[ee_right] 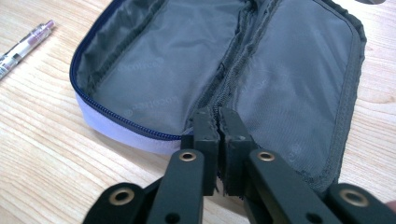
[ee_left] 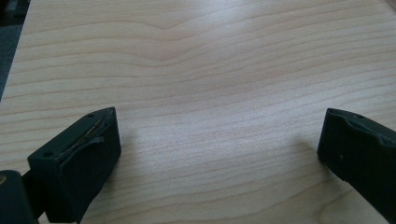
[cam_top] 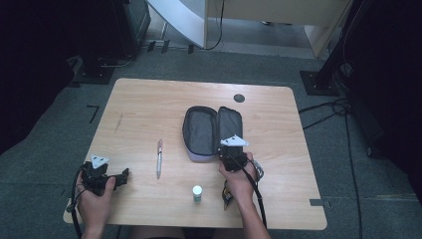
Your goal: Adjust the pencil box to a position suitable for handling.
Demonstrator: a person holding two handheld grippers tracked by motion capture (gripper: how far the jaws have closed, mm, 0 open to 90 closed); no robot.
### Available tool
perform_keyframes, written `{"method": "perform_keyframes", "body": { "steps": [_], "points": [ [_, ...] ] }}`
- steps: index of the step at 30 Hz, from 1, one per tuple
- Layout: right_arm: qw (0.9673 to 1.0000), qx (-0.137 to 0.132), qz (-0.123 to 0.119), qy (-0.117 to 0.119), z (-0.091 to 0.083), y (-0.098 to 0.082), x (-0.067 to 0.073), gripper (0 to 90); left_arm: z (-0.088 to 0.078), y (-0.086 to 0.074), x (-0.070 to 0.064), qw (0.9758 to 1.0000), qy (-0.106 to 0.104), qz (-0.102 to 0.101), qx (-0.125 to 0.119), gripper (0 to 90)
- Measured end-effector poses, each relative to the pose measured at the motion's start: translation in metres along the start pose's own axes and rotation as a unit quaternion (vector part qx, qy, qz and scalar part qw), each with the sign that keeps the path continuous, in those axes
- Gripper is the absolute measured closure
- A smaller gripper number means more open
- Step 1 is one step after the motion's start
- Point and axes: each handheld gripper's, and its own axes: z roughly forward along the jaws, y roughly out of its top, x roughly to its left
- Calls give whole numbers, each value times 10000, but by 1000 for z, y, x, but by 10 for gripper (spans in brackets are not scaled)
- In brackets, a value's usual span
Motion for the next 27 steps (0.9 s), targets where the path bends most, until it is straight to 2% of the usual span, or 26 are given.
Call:
{"method": "perform_keyframes", "body": {
  "steps": [11, 16, 20, 21, 27],
  "points": [
    [9996, 19, -282, -63, -7, -2, -15, 900, 0, 0, 0, 10000, 0, 0, -1, 0],
    [9991, -6, -405, -109, -12, -4, -28, 900, 0, 0, 0, 10000, 0, -1, 0, 0],
    [9982, 7, -567, -206, -17, -7, -45, 900, 0, 0, 0, 10000, 1, -2, 0, 0],
    [9982, 7, -567, -206, -17, -7, -45, 900, 0, 0, 0, 10000, 0, 0, -1, 0],
    [9976, 21, -649, -229, -19, -10, -65, 900, 0, 0, 0, 10000, 0, 0, 0, 0]
  ]
}}
